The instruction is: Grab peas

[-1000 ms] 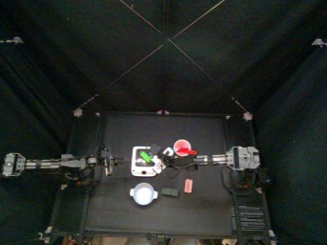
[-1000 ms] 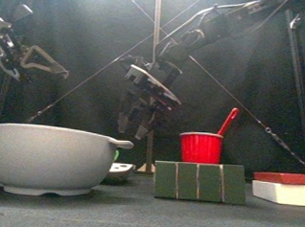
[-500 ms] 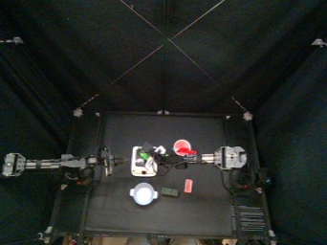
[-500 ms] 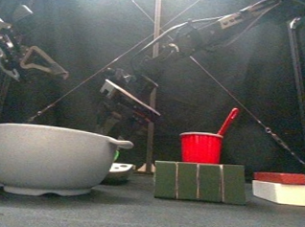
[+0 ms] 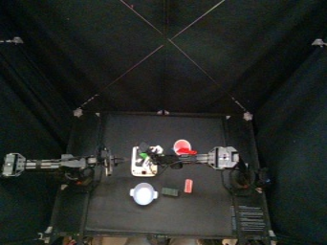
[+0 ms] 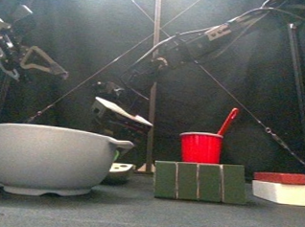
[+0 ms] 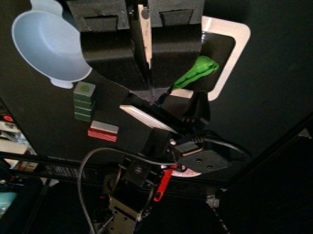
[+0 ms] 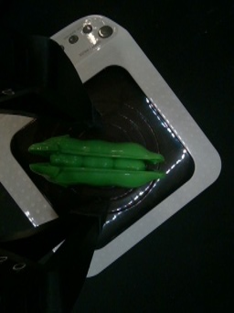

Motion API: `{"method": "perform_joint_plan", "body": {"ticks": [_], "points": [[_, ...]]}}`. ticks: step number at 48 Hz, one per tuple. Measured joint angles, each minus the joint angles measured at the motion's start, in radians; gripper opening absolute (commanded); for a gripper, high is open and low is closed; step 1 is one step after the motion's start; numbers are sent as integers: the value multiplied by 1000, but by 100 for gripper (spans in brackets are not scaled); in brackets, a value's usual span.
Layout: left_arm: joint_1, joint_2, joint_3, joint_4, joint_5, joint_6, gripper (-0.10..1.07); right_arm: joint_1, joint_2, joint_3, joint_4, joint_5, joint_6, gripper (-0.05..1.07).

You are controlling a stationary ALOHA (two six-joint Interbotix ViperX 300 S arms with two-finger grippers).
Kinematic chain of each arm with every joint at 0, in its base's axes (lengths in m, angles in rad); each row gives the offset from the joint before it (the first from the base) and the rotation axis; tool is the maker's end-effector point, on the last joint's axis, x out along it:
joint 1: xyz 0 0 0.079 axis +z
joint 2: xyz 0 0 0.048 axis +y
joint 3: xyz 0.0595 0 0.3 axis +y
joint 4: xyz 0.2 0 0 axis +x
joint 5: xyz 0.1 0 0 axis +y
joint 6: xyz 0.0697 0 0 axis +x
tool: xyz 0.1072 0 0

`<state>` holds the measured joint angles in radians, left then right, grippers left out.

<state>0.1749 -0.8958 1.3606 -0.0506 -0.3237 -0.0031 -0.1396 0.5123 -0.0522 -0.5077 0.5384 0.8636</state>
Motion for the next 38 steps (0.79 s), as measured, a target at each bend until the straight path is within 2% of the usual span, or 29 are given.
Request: {"method": "perform_joint_plan", "body": {"ticks": [14, 20, 32, 38], "points": [[0, 2, 0, 0, 0, 2, 32, -5, 6, 0, -2, -2, 0, 91], [0, 2, 0, 2, 0, 0, 32, -5, 8, 0, -6, -3, 0, 84], [2, 2, 0, 0, 0, 2, 32, -5, 8, -3, -6, 0, 0, 63], [2, 2, 0, 0, -2, 0, 32, -2, 8, -5, -8, 17, -5, 59]]}}
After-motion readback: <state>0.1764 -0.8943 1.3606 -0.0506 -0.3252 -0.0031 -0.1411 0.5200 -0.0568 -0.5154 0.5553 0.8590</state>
